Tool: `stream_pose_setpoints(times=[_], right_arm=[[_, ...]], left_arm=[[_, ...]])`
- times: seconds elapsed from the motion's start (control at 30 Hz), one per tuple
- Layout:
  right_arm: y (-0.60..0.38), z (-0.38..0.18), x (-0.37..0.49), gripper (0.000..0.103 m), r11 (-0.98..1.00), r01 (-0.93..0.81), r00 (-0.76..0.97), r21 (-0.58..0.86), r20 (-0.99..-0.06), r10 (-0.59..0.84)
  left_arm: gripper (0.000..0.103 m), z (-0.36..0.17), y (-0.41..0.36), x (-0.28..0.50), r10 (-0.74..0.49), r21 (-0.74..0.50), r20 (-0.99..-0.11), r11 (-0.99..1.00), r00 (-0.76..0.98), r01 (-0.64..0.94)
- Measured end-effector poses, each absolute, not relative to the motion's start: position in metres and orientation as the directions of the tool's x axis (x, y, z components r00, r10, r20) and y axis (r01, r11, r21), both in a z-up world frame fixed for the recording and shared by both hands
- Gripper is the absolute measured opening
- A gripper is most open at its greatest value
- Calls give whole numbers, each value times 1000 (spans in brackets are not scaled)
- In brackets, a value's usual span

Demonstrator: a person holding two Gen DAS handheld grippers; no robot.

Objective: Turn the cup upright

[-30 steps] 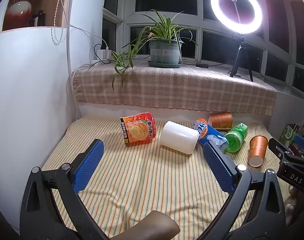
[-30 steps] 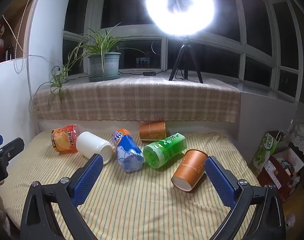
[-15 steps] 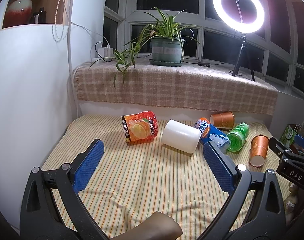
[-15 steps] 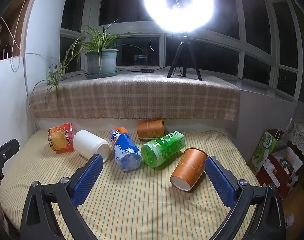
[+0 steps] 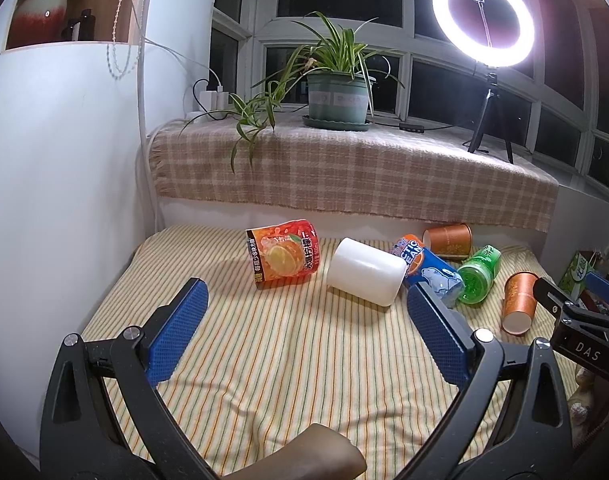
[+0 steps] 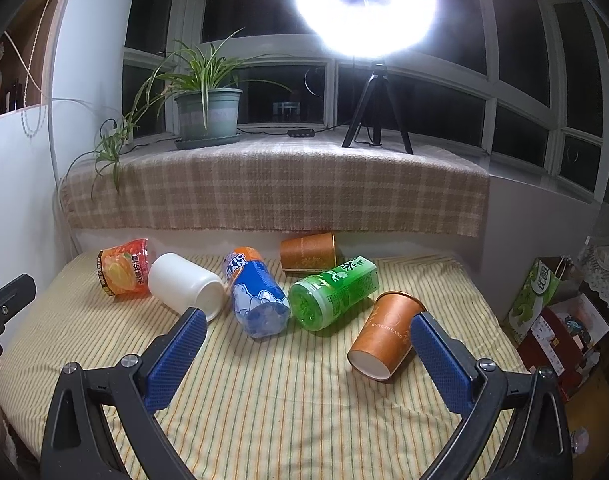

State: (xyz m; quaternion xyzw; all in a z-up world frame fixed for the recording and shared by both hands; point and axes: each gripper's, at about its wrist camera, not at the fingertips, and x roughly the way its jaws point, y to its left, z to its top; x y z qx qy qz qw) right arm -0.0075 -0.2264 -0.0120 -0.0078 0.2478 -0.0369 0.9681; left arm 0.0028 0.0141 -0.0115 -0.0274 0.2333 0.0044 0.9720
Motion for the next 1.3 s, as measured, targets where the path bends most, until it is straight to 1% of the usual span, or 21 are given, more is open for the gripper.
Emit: stream_pose_setpoints(times=[1.3], right_arm=[[-218,-14,-1,103,998,41,864,-41,-500,-56]], left_arm=[[101,-12,17,4,-8,-62,-457,998,889,-23]])
